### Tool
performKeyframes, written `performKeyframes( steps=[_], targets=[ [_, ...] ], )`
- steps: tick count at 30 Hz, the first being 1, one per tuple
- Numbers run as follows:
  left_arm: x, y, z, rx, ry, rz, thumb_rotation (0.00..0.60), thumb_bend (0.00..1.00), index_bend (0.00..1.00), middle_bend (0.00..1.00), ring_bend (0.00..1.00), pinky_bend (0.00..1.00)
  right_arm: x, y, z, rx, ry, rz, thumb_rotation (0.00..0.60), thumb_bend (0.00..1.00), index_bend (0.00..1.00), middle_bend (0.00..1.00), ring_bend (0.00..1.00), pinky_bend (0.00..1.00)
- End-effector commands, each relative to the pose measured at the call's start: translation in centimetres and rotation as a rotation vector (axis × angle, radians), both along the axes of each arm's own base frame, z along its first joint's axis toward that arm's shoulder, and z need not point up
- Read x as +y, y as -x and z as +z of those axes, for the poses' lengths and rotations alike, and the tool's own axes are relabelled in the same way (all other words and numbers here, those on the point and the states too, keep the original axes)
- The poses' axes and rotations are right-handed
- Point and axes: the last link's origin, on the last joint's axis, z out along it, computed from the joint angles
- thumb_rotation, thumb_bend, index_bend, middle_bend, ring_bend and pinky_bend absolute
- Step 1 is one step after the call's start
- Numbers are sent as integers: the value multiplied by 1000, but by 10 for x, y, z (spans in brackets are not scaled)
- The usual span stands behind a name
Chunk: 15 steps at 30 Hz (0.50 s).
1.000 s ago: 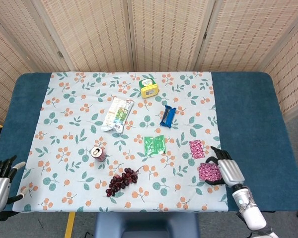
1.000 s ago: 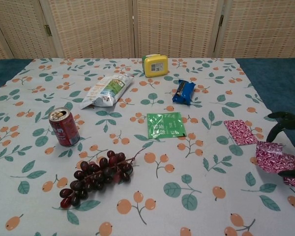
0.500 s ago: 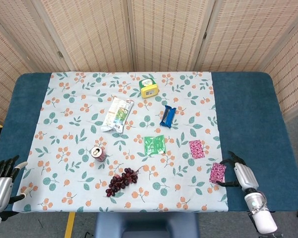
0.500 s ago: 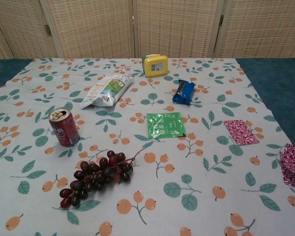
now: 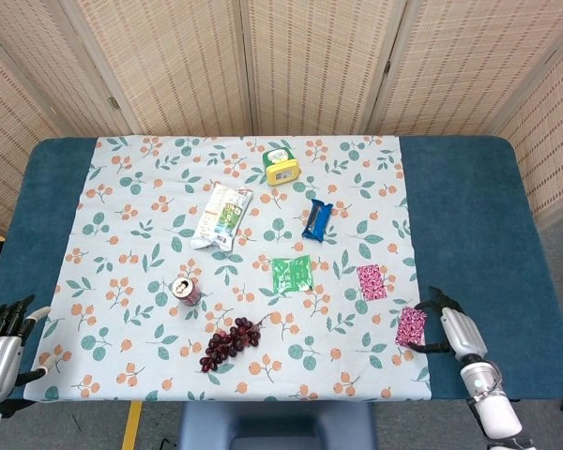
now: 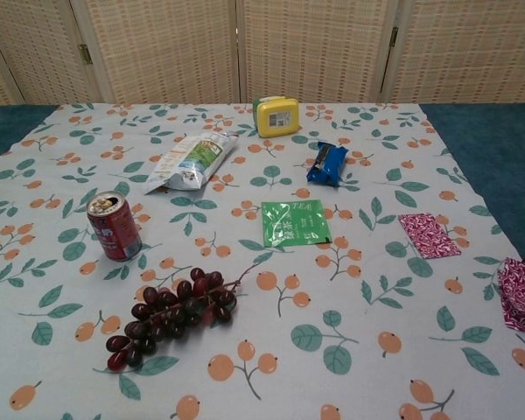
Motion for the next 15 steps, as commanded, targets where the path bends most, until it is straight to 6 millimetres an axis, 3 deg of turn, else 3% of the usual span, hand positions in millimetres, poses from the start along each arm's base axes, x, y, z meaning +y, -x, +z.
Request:
performKeyframes(
  steps=[1,15],
  targets=[
    [0,0,0,-1,1,0,600,275,220,68,85,0,1,-1,-1,9,-8,5,530,146,289,50,0,0],
    [-1,3,0,-6,-3,4,600,275,219,68,85,0,1,-2,-4,38,-22,17,530,146,253,48,0,0]
  ],
)
